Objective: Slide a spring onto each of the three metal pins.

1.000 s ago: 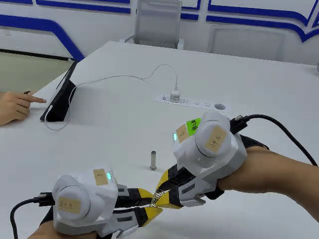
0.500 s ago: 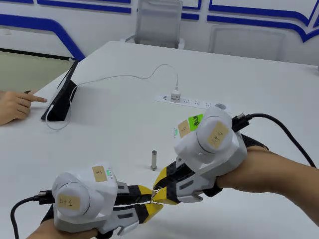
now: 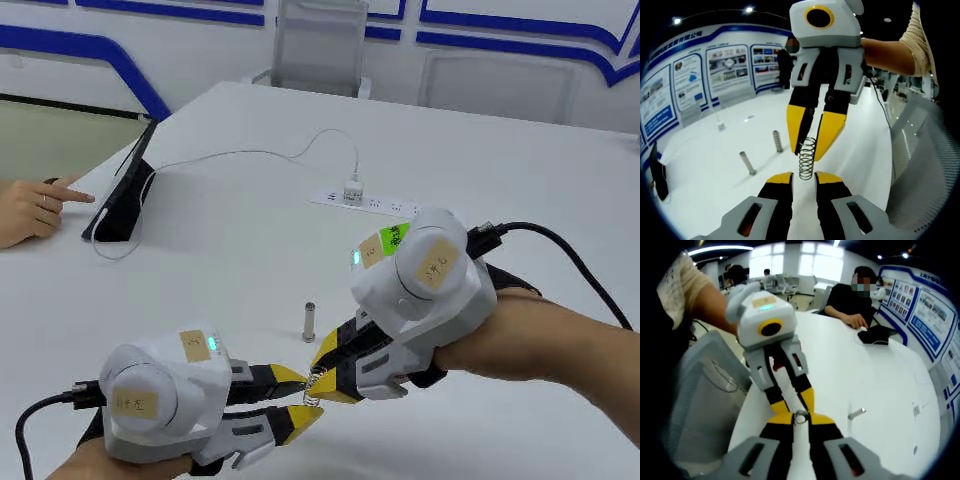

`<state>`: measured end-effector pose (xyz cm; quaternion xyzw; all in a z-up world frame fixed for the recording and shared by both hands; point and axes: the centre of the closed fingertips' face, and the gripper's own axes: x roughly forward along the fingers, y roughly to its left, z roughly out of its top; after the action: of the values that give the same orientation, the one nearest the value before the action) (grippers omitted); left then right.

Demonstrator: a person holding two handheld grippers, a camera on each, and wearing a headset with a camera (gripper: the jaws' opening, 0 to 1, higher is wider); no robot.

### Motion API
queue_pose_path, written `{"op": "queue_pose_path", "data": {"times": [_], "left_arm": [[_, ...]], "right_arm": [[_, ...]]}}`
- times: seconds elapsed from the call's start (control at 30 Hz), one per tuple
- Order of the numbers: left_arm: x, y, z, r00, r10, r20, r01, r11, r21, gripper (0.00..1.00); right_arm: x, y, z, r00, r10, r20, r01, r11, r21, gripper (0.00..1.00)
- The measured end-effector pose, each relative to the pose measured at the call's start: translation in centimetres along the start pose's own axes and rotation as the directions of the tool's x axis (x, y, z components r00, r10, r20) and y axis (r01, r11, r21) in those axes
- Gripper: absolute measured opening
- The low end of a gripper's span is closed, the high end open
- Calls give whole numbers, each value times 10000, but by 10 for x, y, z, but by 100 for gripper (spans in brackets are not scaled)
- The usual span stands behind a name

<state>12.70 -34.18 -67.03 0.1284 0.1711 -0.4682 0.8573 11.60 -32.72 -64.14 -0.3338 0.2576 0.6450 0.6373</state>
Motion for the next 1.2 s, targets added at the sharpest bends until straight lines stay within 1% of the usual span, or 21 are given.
{"op": "queue_pose_path", "data": {"times": [0.2, 0.37, 0.43, 0.77, 0.97, 1.2], "left_arm": [[-4, 7, -1, 9997, 240, 56, -239, 9995, -204, 24], [-6, 13, -2, 9988, 479, 65, -476, 9979, -441, 31], [-7, 15, -3, 9985, 549, 72, -545, 9974, -477, 32], [-10, 20, -5, 9969, 779, 88, -770, 9942, -750, 41], [-11, 22, -8, 9961, 876, 87, -865, 9925, -866, 44], [-13, 25, -9, 9953, 962, 93, -949, 9911, -935, 44]], "right_arm": [[-2, -4, -1, 10000, -89, -23, 89, 10000, 41, 12], [-5, -11, -1, 9998, -211, 5, 211, 9997, 125, 12], [-6, -13, -1, 9996, -266, 2, 266, 9995, 139, 12], [-10, -25, 3, 9990, -452, 57, 451, 9987, 238, 12], [-11, -31, 6, 9984, -553, 83, 551, 9981, 266, 12], [-13, -40, 11, 9978, -661, 96, 658, 9975, 270, 12]]}}
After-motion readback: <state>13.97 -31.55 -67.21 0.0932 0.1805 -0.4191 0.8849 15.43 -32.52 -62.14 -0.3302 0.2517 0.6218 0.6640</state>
